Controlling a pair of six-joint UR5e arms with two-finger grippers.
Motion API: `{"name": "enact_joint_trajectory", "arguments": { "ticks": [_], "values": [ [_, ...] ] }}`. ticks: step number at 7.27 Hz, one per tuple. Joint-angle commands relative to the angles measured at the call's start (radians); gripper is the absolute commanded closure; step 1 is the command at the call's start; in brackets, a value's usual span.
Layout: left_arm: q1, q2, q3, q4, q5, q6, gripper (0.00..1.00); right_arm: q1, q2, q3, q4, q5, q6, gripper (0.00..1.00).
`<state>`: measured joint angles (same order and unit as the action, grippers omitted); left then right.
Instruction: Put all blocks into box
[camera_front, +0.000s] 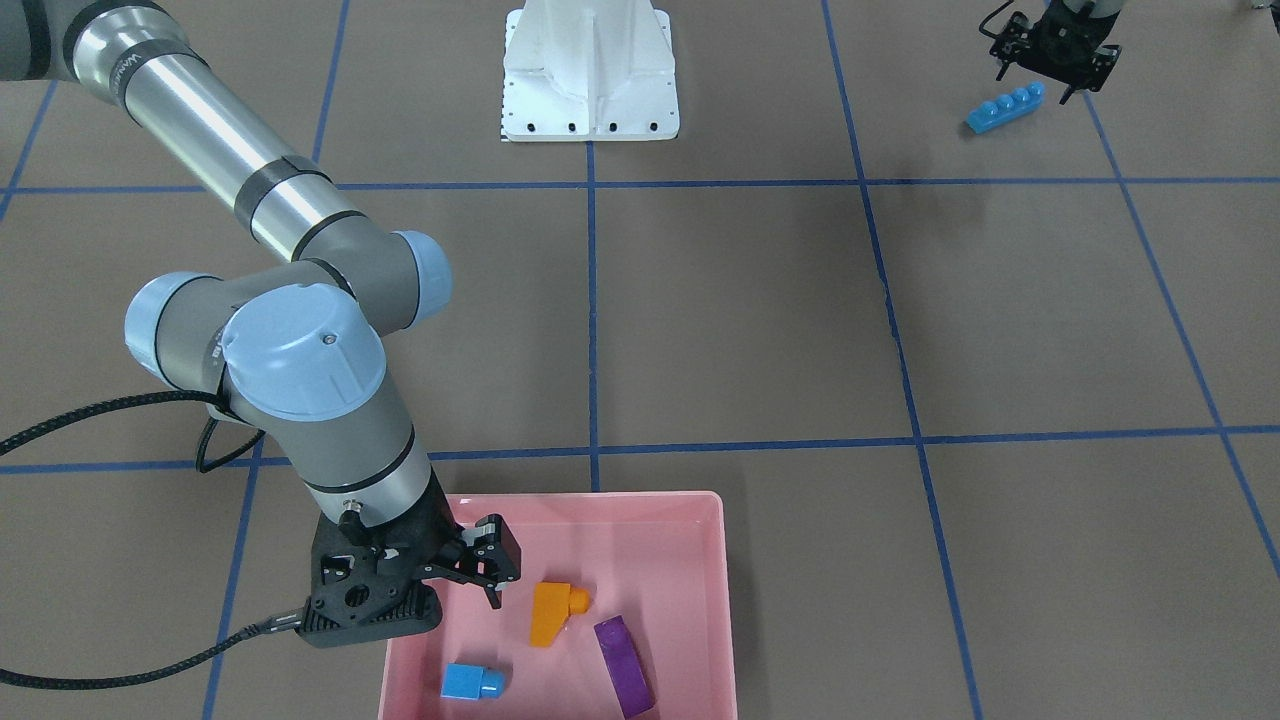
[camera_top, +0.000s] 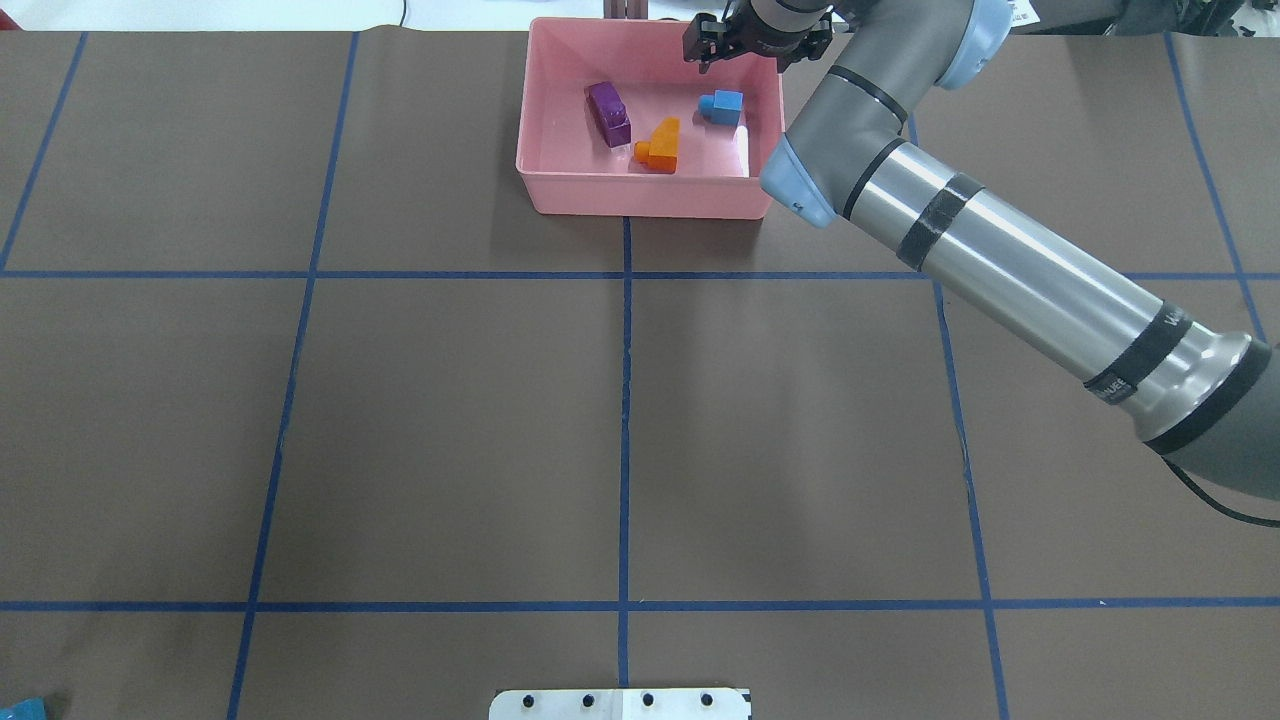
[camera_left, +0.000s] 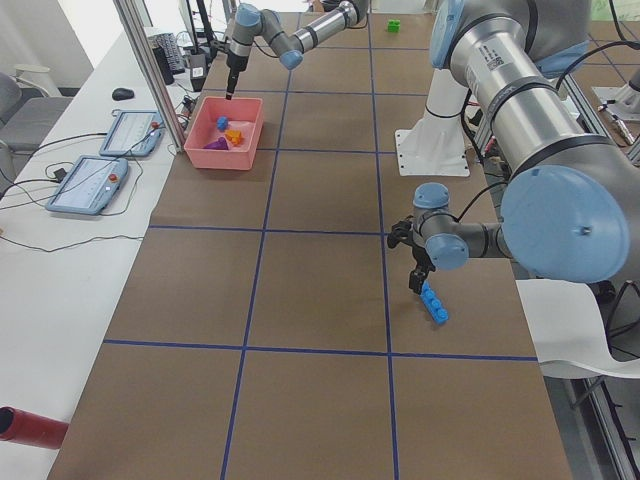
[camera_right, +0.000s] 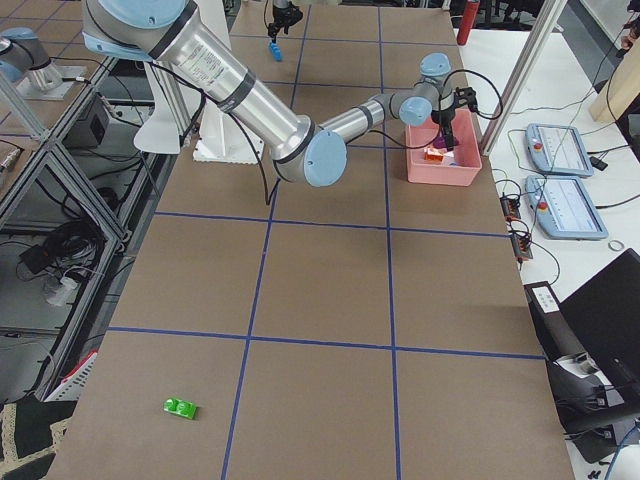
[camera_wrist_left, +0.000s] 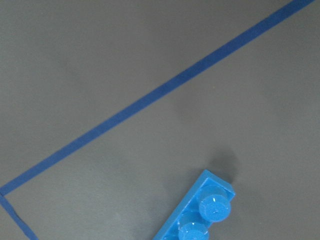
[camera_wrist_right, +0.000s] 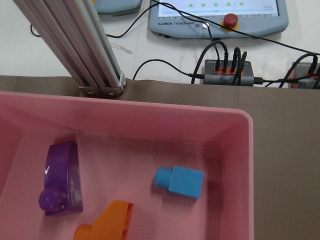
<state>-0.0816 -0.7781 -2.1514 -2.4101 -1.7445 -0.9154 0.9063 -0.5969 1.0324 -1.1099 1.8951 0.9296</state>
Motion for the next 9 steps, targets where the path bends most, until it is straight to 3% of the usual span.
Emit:
{"name": "enact_joint_trajectory", "arguments": {
  "ticks": [1, 2, 4, 6, 7, 9],
  "values": [
    [0.066, -0.018, 0.065, -0.027, 0.060, -0.034, 0.01, 0.010, -0.003, 0.046, -0.065, 0.016, -0.002, 0.00],
    [0.066, -0.067, 0.143, -0.085, 0.065, -0.036, 0.01, 0.011, -0.006, 0.093, -0.126, 0.041, -0.003, 0.00],
    [0.069, -0.067, 0.146, -0.096, 0.063, -0.037, 0.01, 0.051, -0.014, 0.254, -0.372, 0.132, -0.017, 0.00],
    [0.071, -0.064, 0.146, -0.096, 0.063, -0.039, 0.01, 0.071, -0.012, 0.413, -0.631, 0.170, -0.052, 0.00],
    [0.074, -0.063, 0.145, -0.101, 0.062, -0.039, 0.01, 0.089, -0.011, 0.463, -0.718, 0.171, -0.107, 0.00],
    [0.082, -0.056, 0.146, -0.116, 0.060, -0.040, 0.01, 0.105, -0.012, 0.475, -0.763, 0.191, -0.138, 0.00]
  ]
}}
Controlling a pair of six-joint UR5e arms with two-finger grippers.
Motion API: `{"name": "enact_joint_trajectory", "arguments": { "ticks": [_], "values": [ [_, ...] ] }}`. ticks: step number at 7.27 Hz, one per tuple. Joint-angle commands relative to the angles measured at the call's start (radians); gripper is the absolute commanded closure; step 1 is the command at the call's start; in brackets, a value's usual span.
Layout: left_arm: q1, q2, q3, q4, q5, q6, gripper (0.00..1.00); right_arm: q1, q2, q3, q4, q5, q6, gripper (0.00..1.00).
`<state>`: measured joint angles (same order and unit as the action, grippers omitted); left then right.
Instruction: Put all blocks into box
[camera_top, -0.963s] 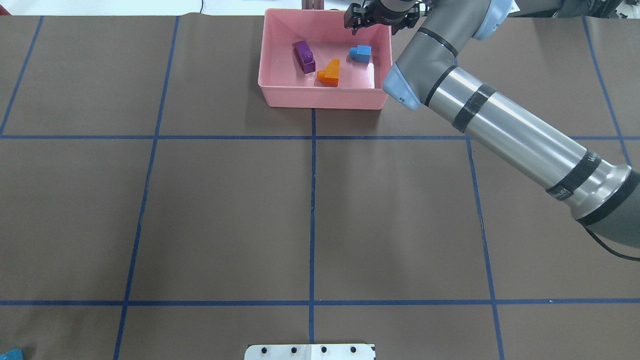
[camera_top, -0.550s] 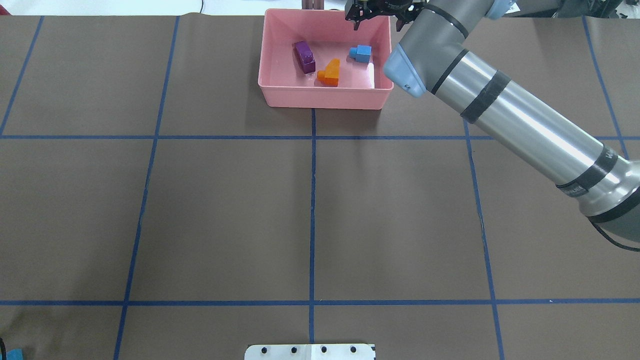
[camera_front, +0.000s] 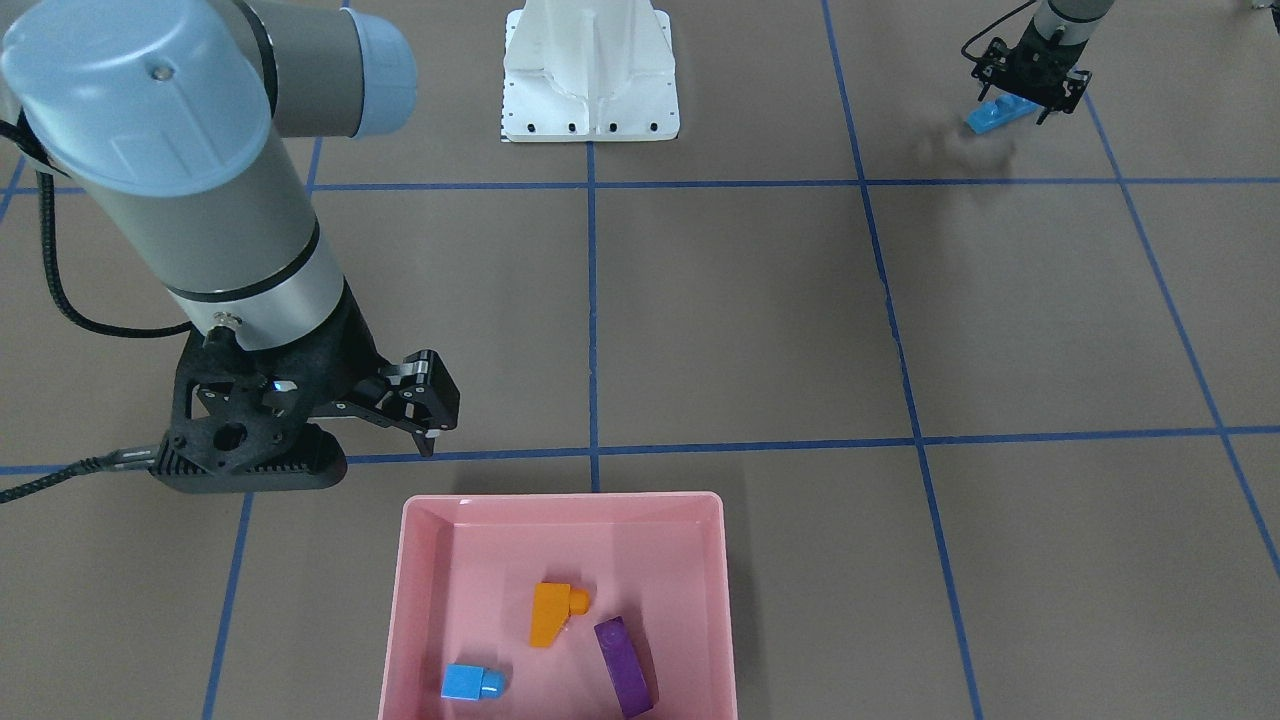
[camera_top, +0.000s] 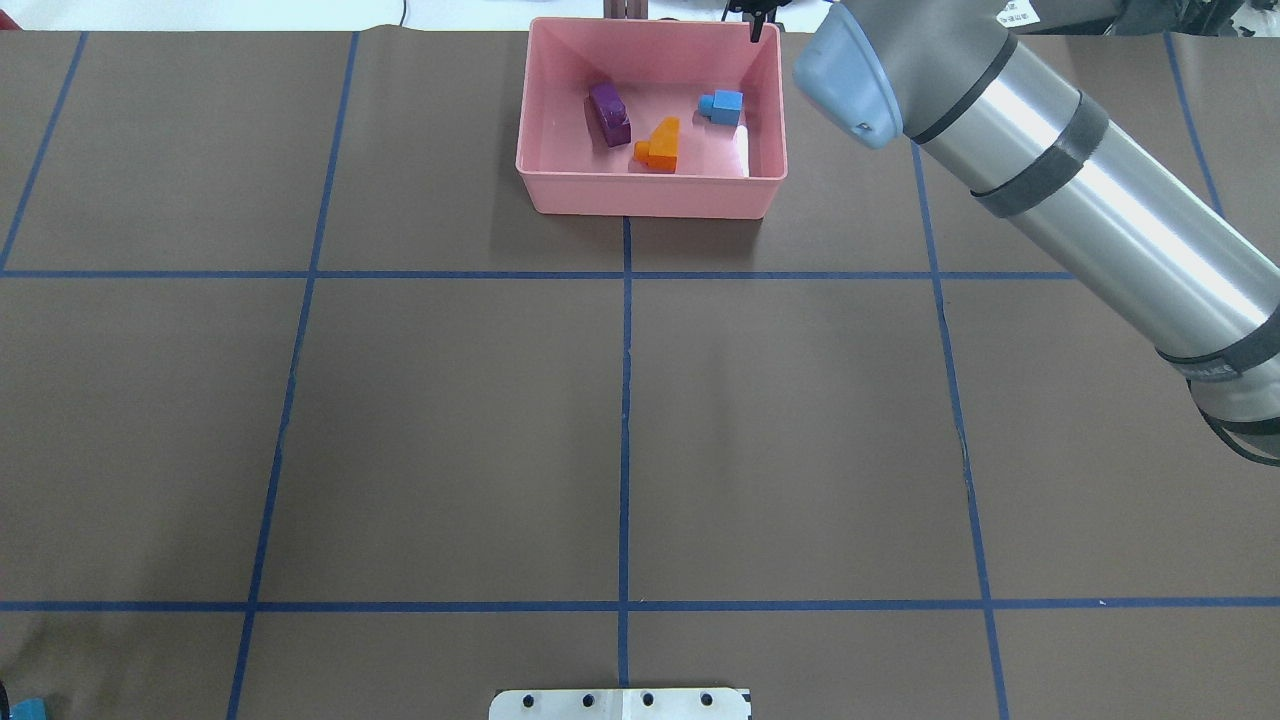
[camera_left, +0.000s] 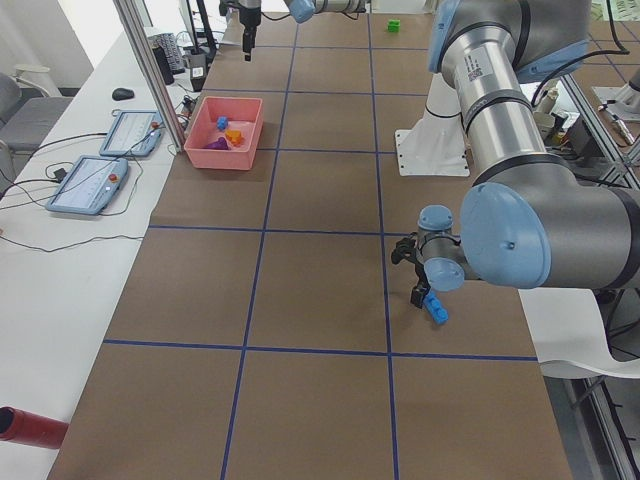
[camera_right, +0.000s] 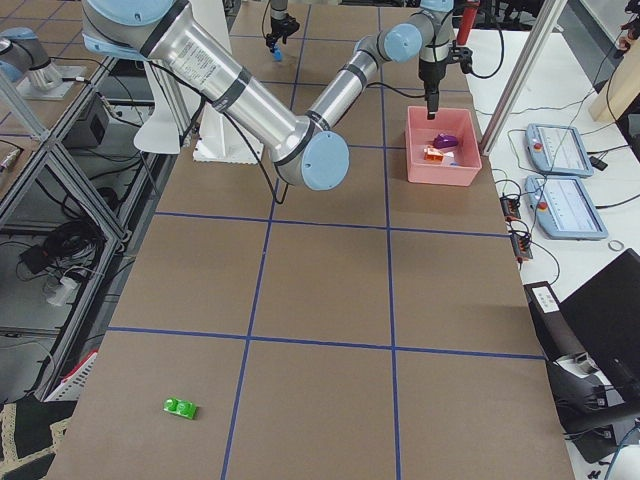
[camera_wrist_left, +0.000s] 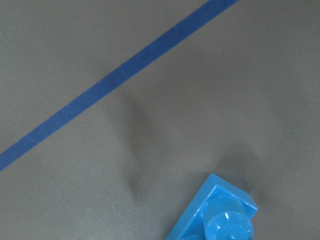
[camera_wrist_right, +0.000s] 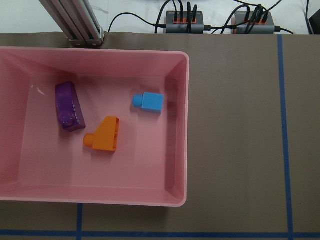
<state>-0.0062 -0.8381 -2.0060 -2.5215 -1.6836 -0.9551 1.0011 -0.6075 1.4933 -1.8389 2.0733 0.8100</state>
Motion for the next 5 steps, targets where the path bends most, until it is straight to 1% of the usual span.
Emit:
{"name": "enact_joint_trajectory", "arguments": {
  "ticks": [1, 2, 3, 4, 5],
  "values": [
    [0.026, 0.004, 0.001, -0.005, -0.002, -0.026, 0.01, 0.016, -0.018, 0.031, -0.034, 0.027, -0.023, 0.00],
    [0.075, 0.001, 0.001, -0.003, 0.002, -0.068, 0.01, 0.020, -0.052, 0.065, -0.034, 0.028, -0.026, 0.00],
    [0.092, -0.002, 0.001, -0.005, 0.002, -0.085, 0.06, 0.036, -0.078, 0.090, -0.039, 0.033, -0.044, 0.00],
    [0.091, -0.001, 0.001, -0.005, 0.004, -0.085, 0.17, 0.050, -0.110, 0.141, -0.107, 0.037, -0.114, 0.00],
    [0.089, 0.002, 0.001, -0.006, 0.004, -0.085, 0.40, 0.069, -0.157, 0.212, -0.174, 0.036, -0.189, 0.00]
  ]
}}
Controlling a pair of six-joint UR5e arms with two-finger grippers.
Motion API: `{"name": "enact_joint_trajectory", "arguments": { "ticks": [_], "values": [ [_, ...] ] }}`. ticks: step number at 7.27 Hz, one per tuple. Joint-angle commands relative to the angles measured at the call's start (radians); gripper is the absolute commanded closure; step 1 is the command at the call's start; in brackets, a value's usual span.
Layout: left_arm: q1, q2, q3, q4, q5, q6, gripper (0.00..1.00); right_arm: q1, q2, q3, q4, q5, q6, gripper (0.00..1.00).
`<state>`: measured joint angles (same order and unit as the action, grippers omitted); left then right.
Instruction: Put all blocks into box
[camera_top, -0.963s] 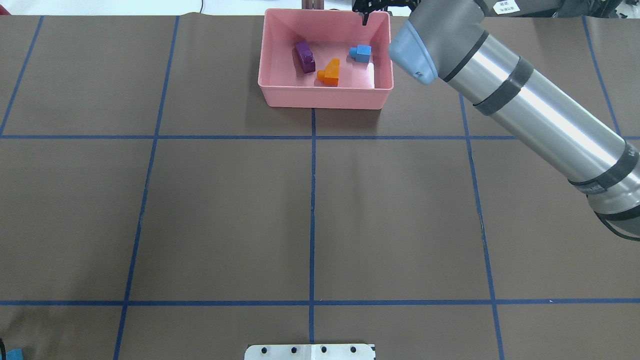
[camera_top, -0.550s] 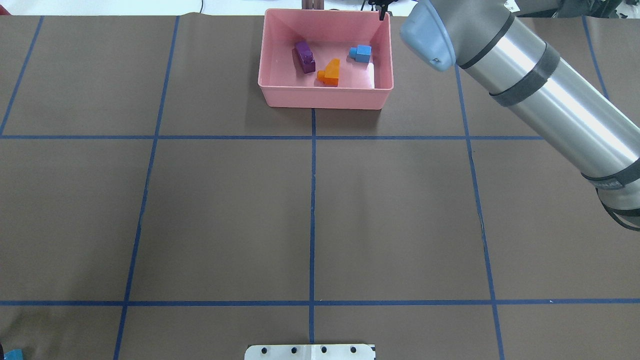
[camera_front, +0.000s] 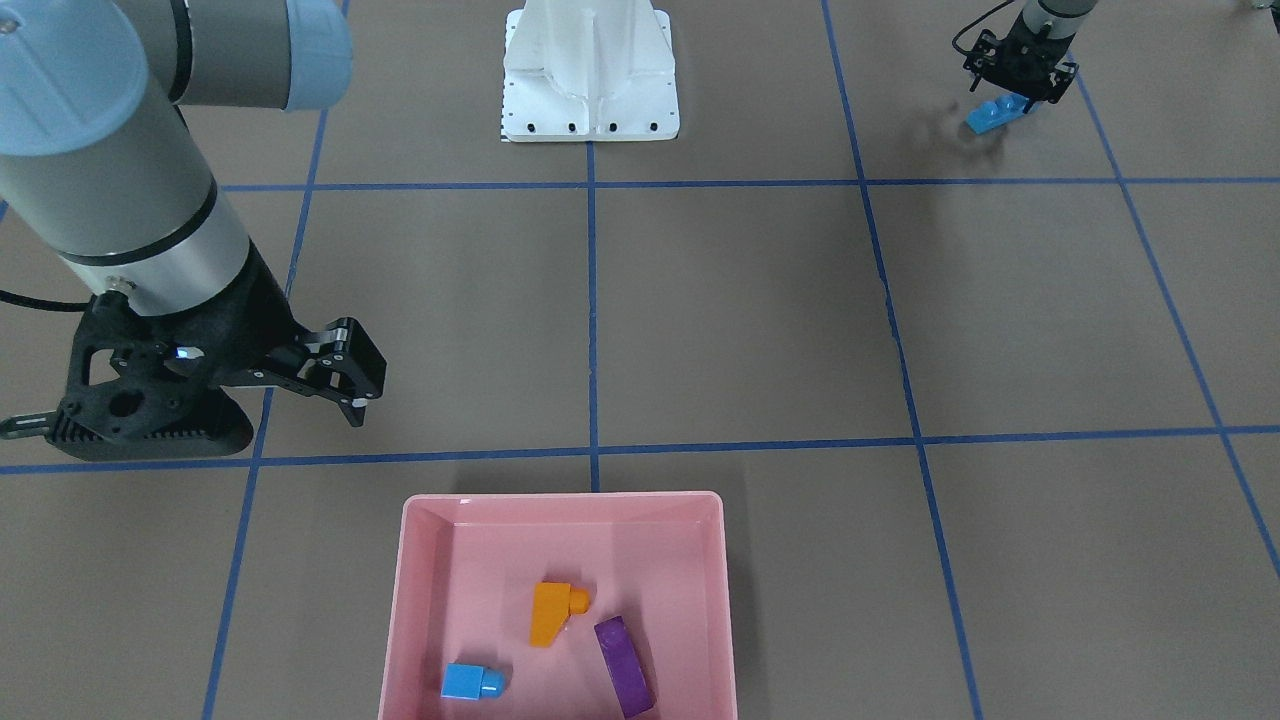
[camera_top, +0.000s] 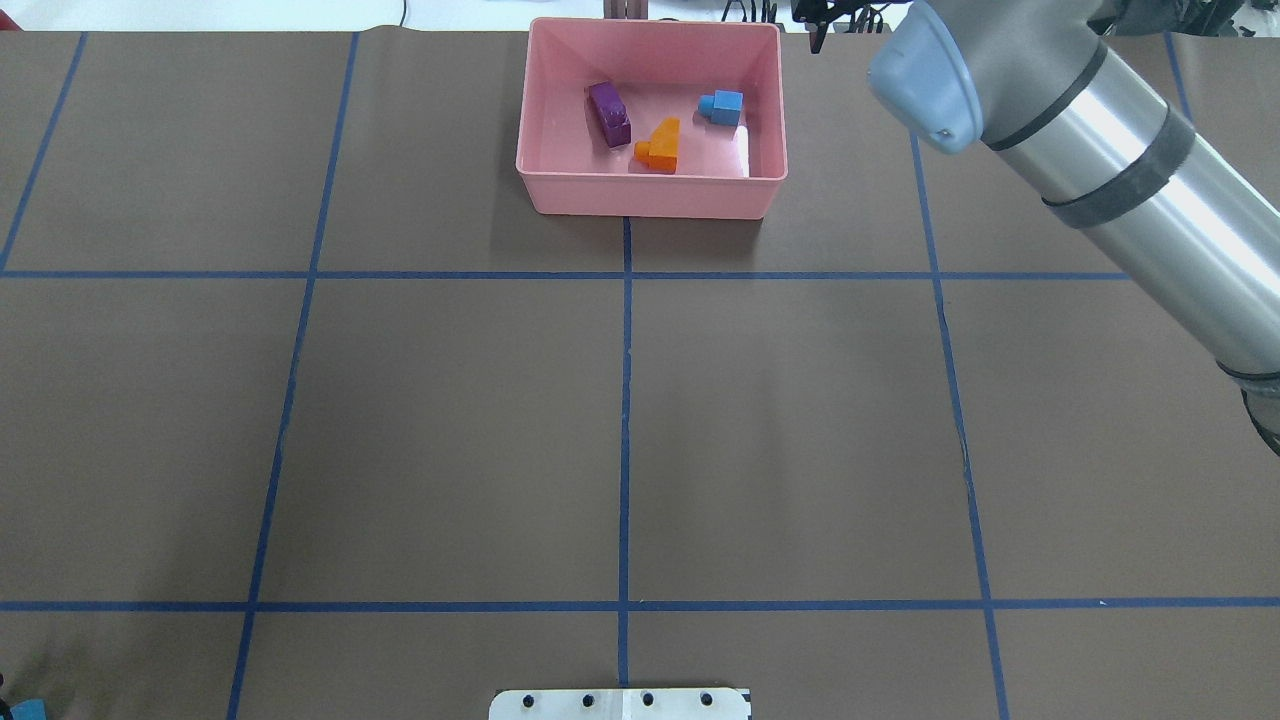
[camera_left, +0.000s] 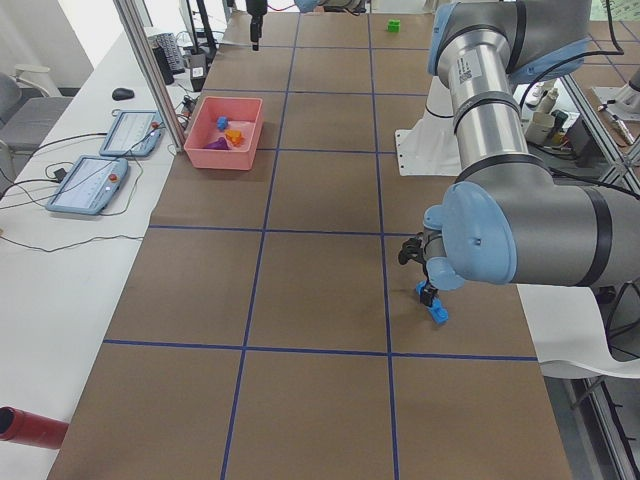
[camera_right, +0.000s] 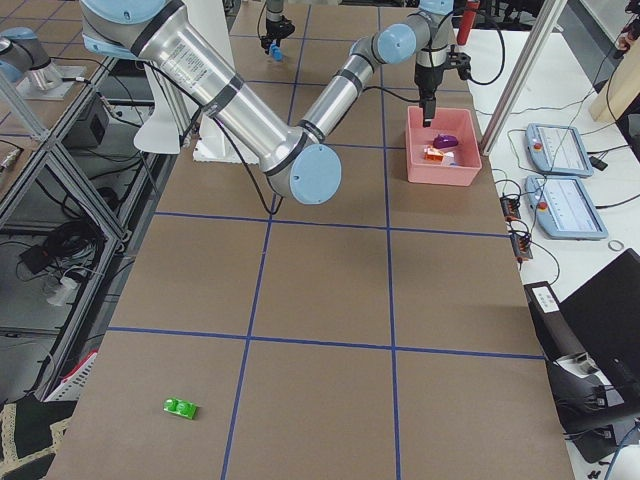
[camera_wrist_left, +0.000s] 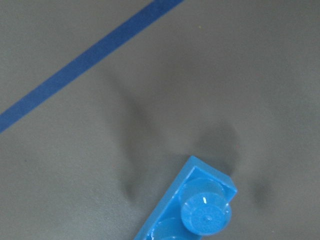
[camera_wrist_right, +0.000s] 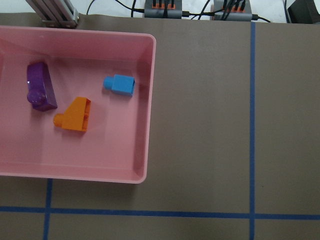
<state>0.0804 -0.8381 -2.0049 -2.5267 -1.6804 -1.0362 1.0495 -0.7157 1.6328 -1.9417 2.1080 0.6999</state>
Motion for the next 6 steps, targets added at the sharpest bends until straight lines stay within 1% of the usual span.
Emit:
{"name": "enact_joint_trajectory", "arguments": {
  "ticks": [1, 2, 3, 4, 5, 6],
  "values": [
    [-0.004, 0.005, -0.008, -0.001, 0.001, -0.005, 0.80, 0.049, -0.117, 0.138, -0.092, 0.003, -0.133, 0.00],
    [-0.004, 0.007, -0.012, -0.004, 0.005, -0.042, 1.00, 0.067, -0.195, 0.198, -0.092, 0.003, -0.184, 0.00],
    [-0.004, 0.010, -0.032, -0.006, 0.020, -0.114, 1.00, 0.091, -0.285, 0.258, -0.092, 0.003, -0.257, 0.00],
    [-0.004, 0.042, -0.073, -0.006, 0.021, -0.172, 1.00, 0.125, -0.366, 0.304, -0.092, 0.003, -0.339, 0.00],
    [-0.004, 0.097, -0.134, -0.006, 0.019, -0.214, 1.00, 0.148, -0.449, 0.349, -0.089, 0.004, -0.393, 0.00],
    [-0.007, 0.155, -0.202, -0.004, 0.008, -0.216, 1.00, 0.167, -0.528, 0.386, -0.083, 0.016, -0.454, 0.00]
  ]
}}
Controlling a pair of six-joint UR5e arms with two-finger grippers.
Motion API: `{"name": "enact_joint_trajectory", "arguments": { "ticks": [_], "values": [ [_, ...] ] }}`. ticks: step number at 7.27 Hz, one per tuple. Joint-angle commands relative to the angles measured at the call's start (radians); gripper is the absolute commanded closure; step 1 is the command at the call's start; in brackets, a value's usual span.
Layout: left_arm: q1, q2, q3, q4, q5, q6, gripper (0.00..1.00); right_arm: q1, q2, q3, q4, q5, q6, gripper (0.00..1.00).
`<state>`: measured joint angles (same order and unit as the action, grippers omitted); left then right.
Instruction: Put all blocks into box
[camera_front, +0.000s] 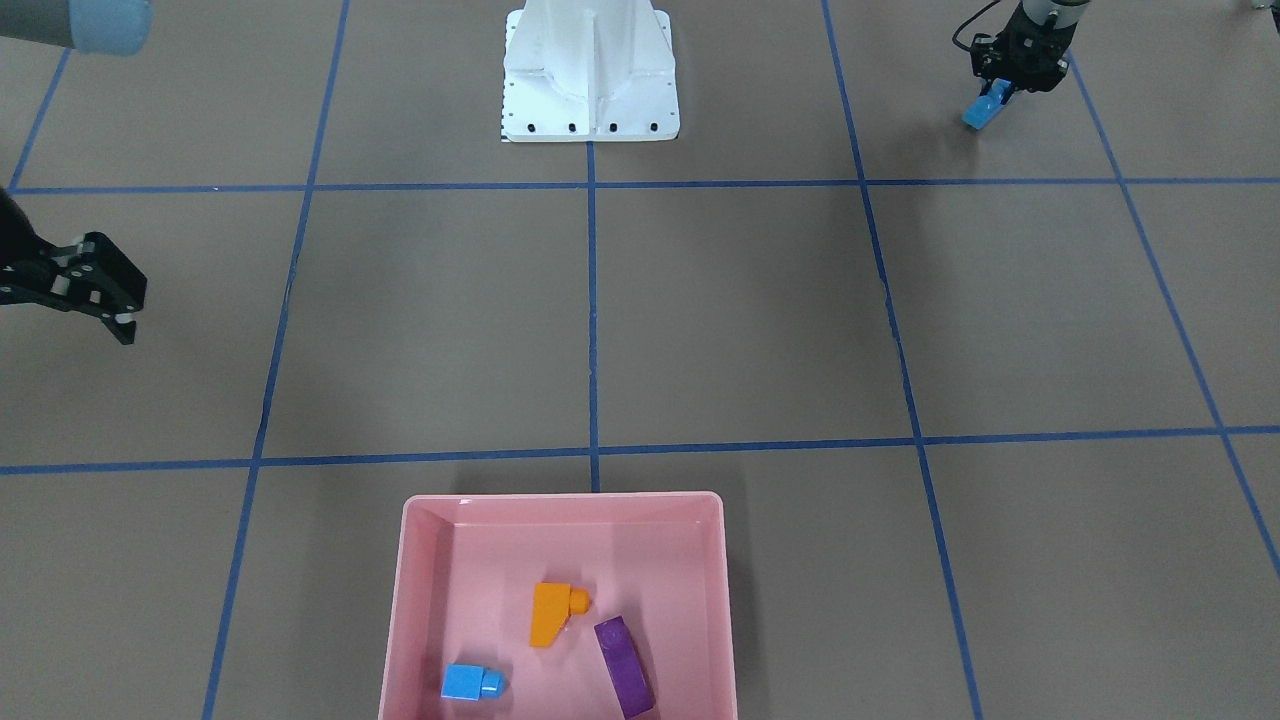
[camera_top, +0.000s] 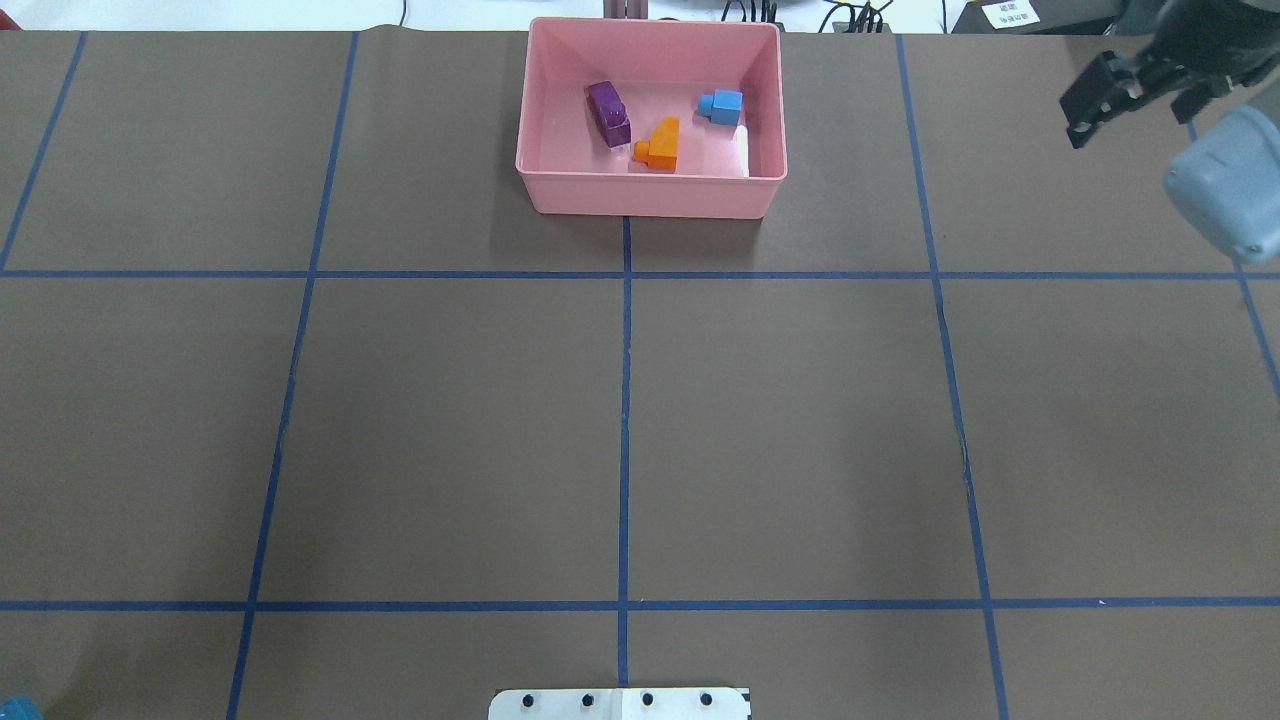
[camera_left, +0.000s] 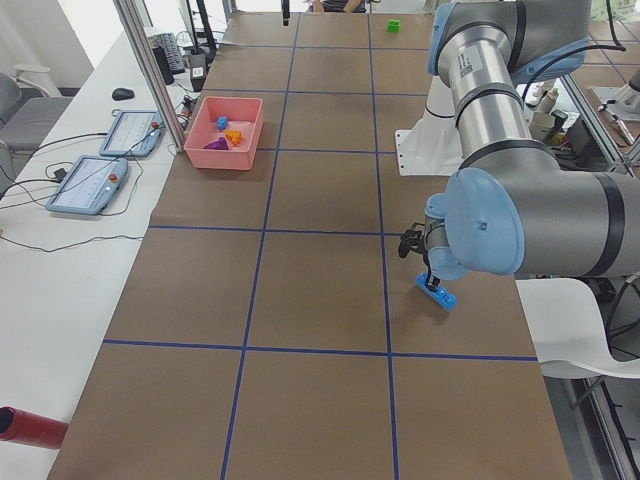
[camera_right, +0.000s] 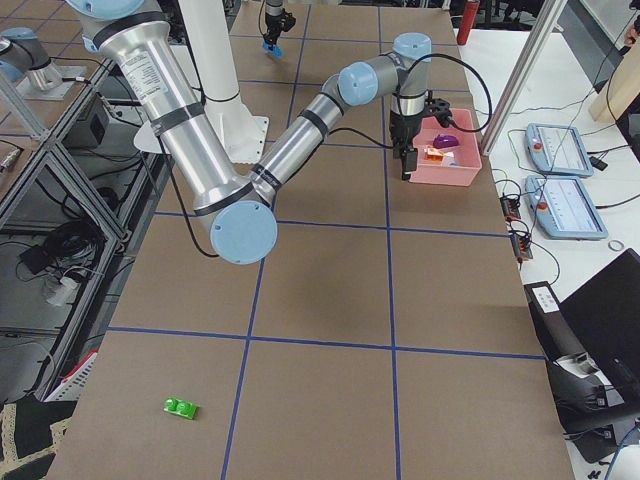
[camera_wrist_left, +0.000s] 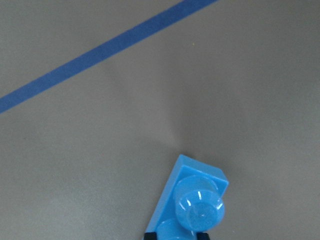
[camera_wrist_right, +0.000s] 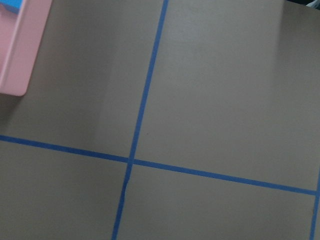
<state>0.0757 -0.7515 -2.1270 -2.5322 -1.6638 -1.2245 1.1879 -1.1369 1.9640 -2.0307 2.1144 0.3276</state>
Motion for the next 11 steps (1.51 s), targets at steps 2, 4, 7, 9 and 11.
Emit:
{"name": "enact_joint_trajectory", "arguments": {
  "ticks": [2, 4, 7, 9, 11],
  "values": [
    [-0.095, 0.094, -0.137, 0.001, -0.087, -0.026, 1.00, 0.055, -0.269, 0.102, 0.010, 0.055, -0.204, 0.00],
    [-0.261, 0.078, -0.140, 0.001, -0.292, -0.007, 1.00, 0.055, -0.444, 0.122, 0.140, 0.052, -0.245, 0.00],
    [-0.564, -0.139, -0.134, 0.083, -0.433, 0.071, 1.00, 0.056, -0.741, 0.087, 0.465, 0.055, -0.251, 0.00],
    [-0.855, -0.506, -0.073, 0.355, -0.634, 0.074, 1.00, 0.094, -0.875, 0.032, 0.617, 0.052, -0.315, 0.00],
    [-1.020, -0.802, 0.005, 0.580, -0.732, 0.141, 1.00, 0.209, -0.912, -0.078, 0.650, 0.059, -0.476, 0.00]
  ]
}}
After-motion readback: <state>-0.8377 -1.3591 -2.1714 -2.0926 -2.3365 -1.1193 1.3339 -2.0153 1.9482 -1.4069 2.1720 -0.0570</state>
